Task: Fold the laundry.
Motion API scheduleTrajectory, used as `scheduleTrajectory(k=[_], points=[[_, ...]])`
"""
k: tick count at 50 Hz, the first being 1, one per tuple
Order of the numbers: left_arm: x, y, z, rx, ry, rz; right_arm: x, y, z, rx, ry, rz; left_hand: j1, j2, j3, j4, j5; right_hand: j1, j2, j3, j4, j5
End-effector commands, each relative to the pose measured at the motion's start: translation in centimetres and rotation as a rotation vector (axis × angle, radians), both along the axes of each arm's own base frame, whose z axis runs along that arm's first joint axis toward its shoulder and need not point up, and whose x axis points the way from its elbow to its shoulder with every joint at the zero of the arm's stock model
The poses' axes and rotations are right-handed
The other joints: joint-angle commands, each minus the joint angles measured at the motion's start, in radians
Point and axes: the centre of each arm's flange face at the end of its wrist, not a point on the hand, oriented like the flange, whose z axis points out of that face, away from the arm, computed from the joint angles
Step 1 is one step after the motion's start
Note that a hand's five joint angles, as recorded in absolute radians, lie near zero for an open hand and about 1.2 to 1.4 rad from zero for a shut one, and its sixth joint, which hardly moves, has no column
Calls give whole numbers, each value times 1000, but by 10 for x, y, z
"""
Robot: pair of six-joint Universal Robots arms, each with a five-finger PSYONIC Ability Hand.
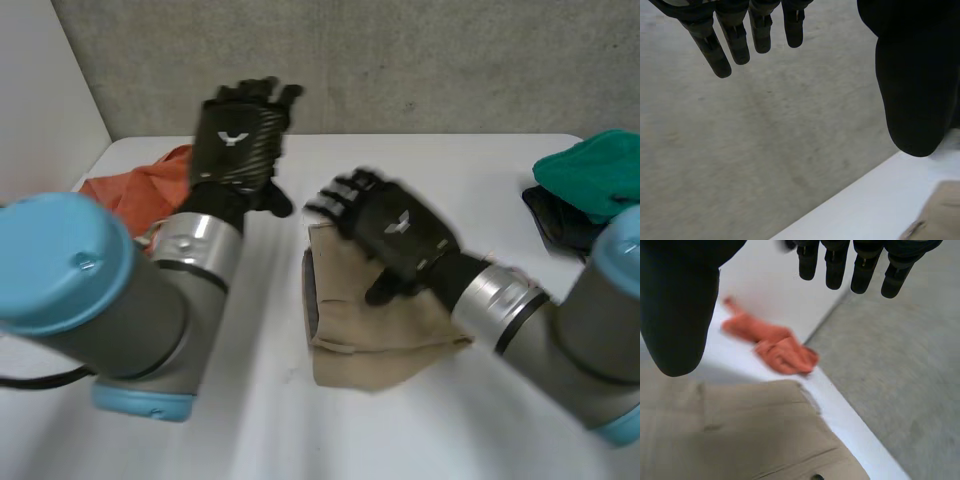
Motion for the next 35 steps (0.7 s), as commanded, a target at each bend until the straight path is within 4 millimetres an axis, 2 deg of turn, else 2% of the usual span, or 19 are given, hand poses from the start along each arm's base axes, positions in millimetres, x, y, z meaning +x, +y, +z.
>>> scheduleTrajectory(k=[1, 3, 8, 9, 14, 16, 22, 25, 29, 31, 33, 35], points=[[-58, 5, -33, 114, -102, -132, -55, -54, 26, 245, -199, -241, -16, -33, -39, -29, -49, -63, -46, -41, -40, -51], [-71, 2, -48, 154, -127, -151, -66, -67, 19, 301, -185, -306, -15, -32, -38, -28, -48, -63, -46, -41, -40, -51], [-88, -2, -83, 261, -194, -164, -63, -86, -15, 450, -77, -326, -6, -24, -29, -19, -39, -63, -46, -41, -40, -51], [-88, -2, -94, 304, -220, -160, -62, -88, -21, 465, -57, -324, -3, -21, -26, -16, -36, -63, -46, -41, -40, -51], [-81, -3, -118, 405, -290, -102, -59, -96, -55, 514, 89, -299, 3, -15, -20, -10, -31, -63, -46, -41, -40, -51], [-78, -3, -124, 420, -311, -69, -58, -98, -70, 503, 156, -283, 3, -15, -20, -10, -31, -63, -46, -41, -40, -51], [-64, 0, -137, 480, -391, 12, -50, -97, -94, 448, 270, -244, 9, -9, -14, -4, -25, -63, -46, -41, -40, -51], [-62, 1, -138, 497, -409, 16, -46, -97, -99, 439, 287, -240, 9, -9, -14, -4, -25, -63, -46, -41, -40, -51], [-61, 3, -133, 503, -416, 12, -46, -98, -91, 396, 302, -250, 12, -6, -11, -1, -22, -63, -46, -41, -40, -51], [-60, 5, -129, 503, -415, 10, -46, -98, -76, 351, 298, -263, 9, -9, -14, -4, -25, -63, -46, -41, -40, -51], [-60, 6, -112, 488, -390, 6, -46, -96, -56, 303, 276, -271, 0, -18, -23, -13, -33, -63, -46, -41, -40, -51], [-59, 7, -98, 468, -369, 0, -45, -93, -44, 265, 263, -274, -12, -29, -35, -25, -45, -63, -46, -41, -40, -51]])
